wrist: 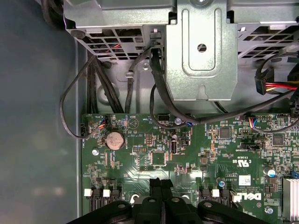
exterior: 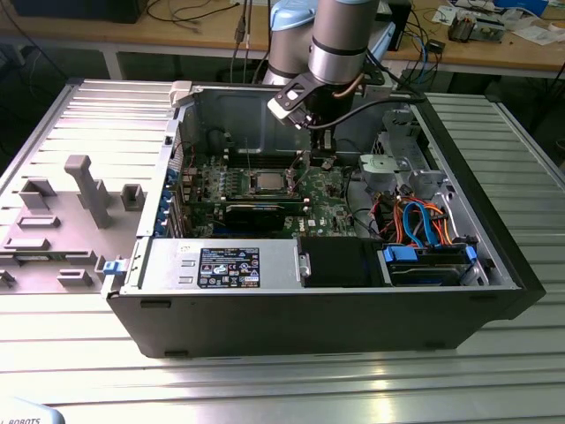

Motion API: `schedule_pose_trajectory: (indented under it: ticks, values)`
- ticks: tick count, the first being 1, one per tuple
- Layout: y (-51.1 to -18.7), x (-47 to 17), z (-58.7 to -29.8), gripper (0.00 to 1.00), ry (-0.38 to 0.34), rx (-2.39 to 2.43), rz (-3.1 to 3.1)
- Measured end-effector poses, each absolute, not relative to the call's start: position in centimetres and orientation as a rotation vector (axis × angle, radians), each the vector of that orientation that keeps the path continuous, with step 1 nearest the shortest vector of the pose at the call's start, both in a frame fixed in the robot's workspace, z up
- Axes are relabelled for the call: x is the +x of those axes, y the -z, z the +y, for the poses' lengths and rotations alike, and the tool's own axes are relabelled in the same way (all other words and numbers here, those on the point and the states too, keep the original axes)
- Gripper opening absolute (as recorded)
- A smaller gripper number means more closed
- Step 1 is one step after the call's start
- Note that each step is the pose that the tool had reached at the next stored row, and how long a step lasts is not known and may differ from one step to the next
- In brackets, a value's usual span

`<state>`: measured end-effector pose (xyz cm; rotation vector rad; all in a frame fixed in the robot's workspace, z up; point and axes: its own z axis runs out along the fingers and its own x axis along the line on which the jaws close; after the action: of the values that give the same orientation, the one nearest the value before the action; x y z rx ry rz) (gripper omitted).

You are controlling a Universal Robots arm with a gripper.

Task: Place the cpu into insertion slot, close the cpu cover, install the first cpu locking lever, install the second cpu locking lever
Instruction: 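Close the cpu cover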

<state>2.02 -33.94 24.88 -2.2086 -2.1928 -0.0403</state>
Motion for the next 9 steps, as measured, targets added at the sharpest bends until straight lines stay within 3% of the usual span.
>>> schedule_pose_trajectory:
  ticks: [9]
  values:
    - [-24.88,1.76,-33.94,0.11,0.040,-2.209,-2.193]
